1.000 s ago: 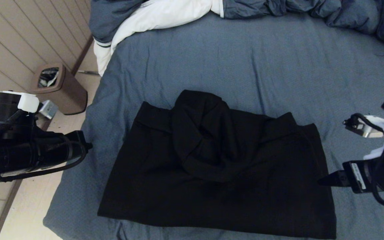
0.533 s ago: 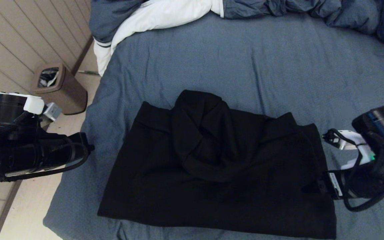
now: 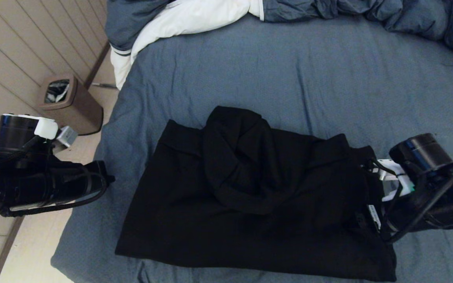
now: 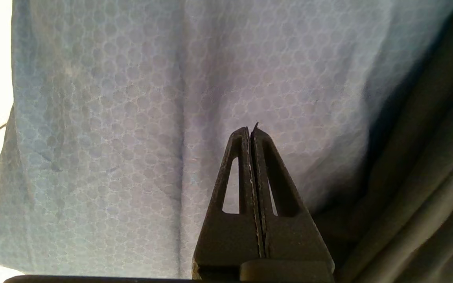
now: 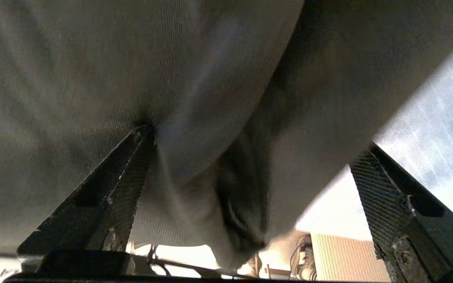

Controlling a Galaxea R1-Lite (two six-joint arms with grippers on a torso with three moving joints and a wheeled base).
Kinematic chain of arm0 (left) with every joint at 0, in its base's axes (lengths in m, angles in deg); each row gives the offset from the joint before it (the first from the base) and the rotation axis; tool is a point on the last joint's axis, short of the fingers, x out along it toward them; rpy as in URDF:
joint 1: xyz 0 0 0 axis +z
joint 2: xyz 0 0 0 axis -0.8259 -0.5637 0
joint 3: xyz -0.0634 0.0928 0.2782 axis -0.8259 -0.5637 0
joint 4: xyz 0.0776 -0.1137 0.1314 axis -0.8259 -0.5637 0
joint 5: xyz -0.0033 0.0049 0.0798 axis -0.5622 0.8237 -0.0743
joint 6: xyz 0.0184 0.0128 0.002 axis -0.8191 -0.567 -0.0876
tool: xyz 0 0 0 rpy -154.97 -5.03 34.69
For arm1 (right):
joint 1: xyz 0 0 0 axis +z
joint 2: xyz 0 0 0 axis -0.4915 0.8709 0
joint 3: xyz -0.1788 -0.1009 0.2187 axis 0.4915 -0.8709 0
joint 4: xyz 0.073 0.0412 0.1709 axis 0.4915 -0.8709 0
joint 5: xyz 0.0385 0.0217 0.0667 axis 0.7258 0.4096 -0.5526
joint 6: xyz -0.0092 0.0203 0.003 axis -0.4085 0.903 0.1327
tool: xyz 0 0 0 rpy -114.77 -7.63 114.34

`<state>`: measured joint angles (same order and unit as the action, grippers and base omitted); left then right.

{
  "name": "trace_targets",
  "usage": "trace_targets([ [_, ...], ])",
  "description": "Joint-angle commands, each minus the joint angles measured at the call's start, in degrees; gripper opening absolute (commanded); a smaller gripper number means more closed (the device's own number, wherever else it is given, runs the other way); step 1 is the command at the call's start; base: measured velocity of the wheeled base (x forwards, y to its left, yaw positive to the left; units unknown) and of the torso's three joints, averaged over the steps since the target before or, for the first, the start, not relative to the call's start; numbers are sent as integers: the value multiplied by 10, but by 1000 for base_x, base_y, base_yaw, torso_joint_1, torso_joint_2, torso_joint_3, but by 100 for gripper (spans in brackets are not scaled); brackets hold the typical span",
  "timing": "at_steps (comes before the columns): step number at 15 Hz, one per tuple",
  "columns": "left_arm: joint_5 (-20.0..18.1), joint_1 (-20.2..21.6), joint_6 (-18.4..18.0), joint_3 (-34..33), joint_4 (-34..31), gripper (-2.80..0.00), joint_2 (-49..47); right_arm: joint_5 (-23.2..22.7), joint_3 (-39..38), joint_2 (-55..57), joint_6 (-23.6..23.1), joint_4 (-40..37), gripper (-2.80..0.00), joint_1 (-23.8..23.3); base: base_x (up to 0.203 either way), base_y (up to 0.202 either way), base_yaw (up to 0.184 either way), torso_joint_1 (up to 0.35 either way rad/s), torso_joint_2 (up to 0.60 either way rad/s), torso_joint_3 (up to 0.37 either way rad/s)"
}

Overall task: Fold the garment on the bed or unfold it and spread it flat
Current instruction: Fold the black sweatshirt

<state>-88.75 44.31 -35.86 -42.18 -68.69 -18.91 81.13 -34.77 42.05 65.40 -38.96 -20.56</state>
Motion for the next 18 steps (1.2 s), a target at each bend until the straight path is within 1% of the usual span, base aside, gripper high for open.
trace_targets([
  [1, 0, -1, 1, -3, 1, -280, -3, -1, -7, 34, 0, 23, 0, 0, 0, 0, 0, 0, 0, 0],
  [5, -1, -1, 2, -5, 1, -280, -5, -2, -9, 36, 0, 32, 0, 4, 0, 0, 0, 0, 0, 0],
  [6, -1, -1, 2, -5, 1, -280, -5, -2, -6, 35, 1, 32, -280, 8, 0, 0, 0, 0, 0, 0],
  [8, -2, -1, 2, -5, 1, -280, -5, -2, -6, 29, 1, 32, -280, 17, 0, 0, 0, 0, 0, 0],
  [15, -4, -1, 3, -13, 20, -280, -6, -7, 8, -2, 0, 47, -280, 16, 0, 0, 0, 0, 0, 0],
  [17, -4, -1, 3, -13, 21, -280, -7, -6, 8, -14, -1, 46, -280, 6, 0, 0, 0, 0, 0, 0],
  [18, -4, 0, 3, -13, 21, -280, -7, -6, 8, -18, -3, 46, -280, -8, 0, 0, 0, 0, 0, 0],
])
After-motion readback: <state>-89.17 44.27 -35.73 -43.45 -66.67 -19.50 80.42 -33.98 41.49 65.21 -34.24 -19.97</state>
